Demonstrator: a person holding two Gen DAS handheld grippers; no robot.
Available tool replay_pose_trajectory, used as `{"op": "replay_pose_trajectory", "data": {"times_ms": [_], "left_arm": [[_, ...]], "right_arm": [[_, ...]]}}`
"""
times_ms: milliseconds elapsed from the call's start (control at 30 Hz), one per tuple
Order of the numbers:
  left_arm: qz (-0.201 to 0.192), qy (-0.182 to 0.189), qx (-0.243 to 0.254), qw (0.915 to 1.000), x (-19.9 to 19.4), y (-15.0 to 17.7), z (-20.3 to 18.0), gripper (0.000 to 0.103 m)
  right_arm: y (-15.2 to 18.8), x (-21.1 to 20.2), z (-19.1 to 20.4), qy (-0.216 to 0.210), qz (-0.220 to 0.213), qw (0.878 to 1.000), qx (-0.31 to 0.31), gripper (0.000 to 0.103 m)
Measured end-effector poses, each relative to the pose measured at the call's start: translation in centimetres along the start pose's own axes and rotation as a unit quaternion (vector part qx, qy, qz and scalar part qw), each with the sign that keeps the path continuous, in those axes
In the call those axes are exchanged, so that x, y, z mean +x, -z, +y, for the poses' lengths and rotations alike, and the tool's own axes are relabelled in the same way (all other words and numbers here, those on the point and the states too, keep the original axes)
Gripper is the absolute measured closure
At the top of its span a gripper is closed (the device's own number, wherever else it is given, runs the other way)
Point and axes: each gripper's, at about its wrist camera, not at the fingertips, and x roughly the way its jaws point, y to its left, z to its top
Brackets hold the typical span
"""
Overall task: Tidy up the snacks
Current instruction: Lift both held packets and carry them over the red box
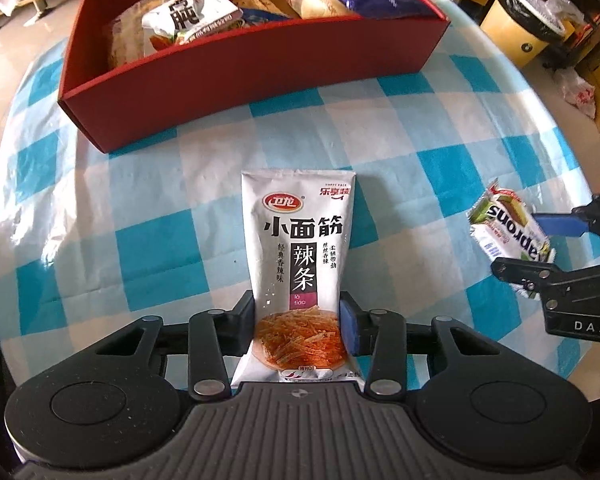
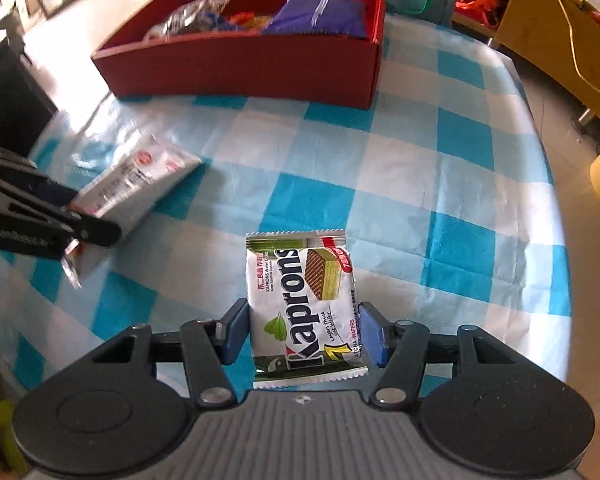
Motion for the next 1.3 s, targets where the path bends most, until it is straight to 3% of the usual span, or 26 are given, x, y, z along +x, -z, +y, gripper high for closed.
{"op": "replay_pose_trajectory", "data": {"times_ms": [233,400,767,867,967,1100,1300], "left_arm": [[-0.013,0.016,-0.004,0.9998,-1.1,-0.1,0.2,0.054],[-0.003,0.002,0.001,1.0,-0.1,-0.1,0.3,0.053],[-0.009,-0.046,0.005,0.9989,2.3,-2.1,-1.2,0.036],[-0.014,-0.046,0.015,0.9988,1.9,-1.5,-1.3,0.049],[-0.011,-0.035,0.005,0.9993,1.6,-1.1,-0.9,0.053],[-0.016,-0.012,-0.01,0.9998,0.6,-1.2,-0.6,0.054],[-0.055,0.009,-0.014,0.9984,-2.2,-1.5,-0.8,0.054]], "right_arm": [[-0.1,-1.1,-0.5,-0.012,-0.025,0.999,0.036,0.05],[0.0,-1.2,-0.7,-0.014,-0.029,0.998,0.047,0.05],[0.0,-0.6,-0.6,-0.019,-0.027,0.998,0.045,0.05],[0.0,-0.9,-0.7,-0.018,-0.035,0.998,0.047,0.05],[-0.2,-1.1,-0.9,-0.013,-0.042,0.998,0.055,0.05],[-0.5,-1.9,-0.8,-0.015,-0.06,0.996,0.064,0.05],[-1.0,-2.8,-0.7,-0.012,-0.084,0.993,0.08,0.05]]}}
